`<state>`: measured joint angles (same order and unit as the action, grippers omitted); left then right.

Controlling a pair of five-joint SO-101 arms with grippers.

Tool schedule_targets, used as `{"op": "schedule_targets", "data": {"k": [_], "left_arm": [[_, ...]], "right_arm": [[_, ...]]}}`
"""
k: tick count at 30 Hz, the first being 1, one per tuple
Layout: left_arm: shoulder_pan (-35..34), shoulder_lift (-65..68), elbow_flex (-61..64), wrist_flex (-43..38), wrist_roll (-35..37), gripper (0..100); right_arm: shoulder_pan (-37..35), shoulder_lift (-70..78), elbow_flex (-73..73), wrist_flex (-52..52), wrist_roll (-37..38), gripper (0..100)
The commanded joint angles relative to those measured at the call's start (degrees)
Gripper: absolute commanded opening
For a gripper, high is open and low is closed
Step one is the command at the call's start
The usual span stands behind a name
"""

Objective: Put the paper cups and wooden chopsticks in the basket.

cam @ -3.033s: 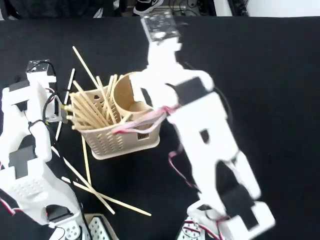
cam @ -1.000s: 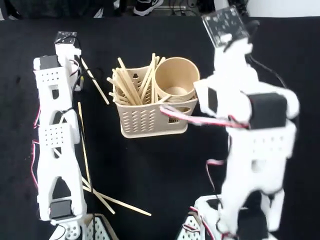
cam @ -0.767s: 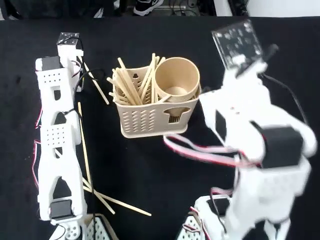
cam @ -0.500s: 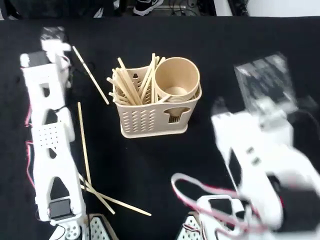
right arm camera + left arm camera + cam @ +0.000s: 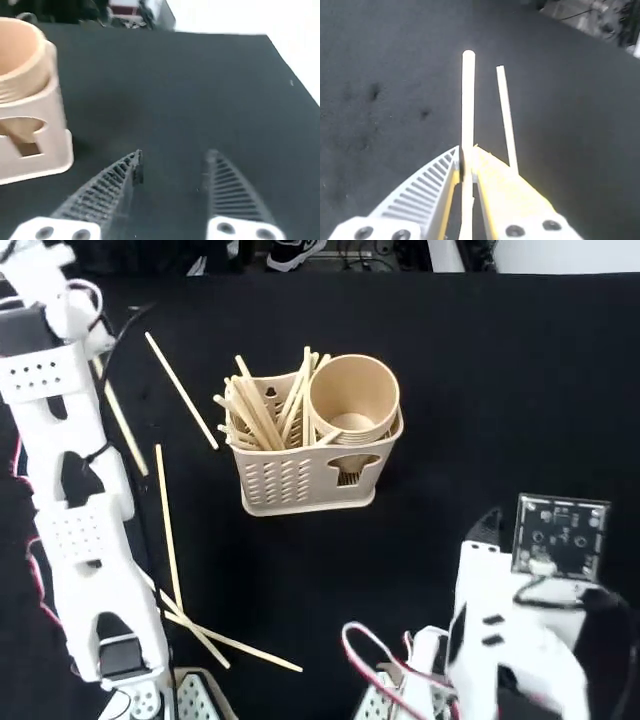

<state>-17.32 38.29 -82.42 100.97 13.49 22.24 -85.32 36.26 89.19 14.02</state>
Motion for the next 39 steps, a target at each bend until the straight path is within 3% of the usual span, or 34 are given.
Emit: {"op": "schedule_targets", "data": {"k": [1, 8, 11, 14, 18, 26, 30, 39], "left_arm": [[2.2, -17.6, 11.3, 0.2, 1.5, 3], [8.3, -50.3, 35.7, -3.1, 1.5, 3], [9.6, -62.2, 45.1, -9.8, 1.5, 3], [11.6, -72.8, 55.6, -18.1, 1.5, 3], [14.3, -86.2, 75.0, -33.2, 1.5, 3], [22.2, -111.5, 117.4, -74.9, 1.5, 3], [26.0, -115.2, 128.6, -90.9, 1.1, 3], [26.6, -107.7, 130.9, -92.5, -1.5, 3]], "right_arm": [[4.0, -5.3, 9.5, -7.7, 0.5, 2.4], [7.2, -16.0, 19.5, -15.2, 2.0, 4.4], [6.2, -16.2, 26.1, -16.2, 2.1, 4.6], [0.6, -14.9, 33.1, -17.1, 2.7, 4.2], [-5.8, -14.5, 41.3, -20.8, 2.9, 1.4], [-8.6, -17.5, 55.7, -30.2, 2.8, 1.5], [-10.9, -20.5, 60.4, -33.9, 2.8, 1.4], [-12.1, -21.9, 60.0, -31.0, 2.8, 1.5]]}}
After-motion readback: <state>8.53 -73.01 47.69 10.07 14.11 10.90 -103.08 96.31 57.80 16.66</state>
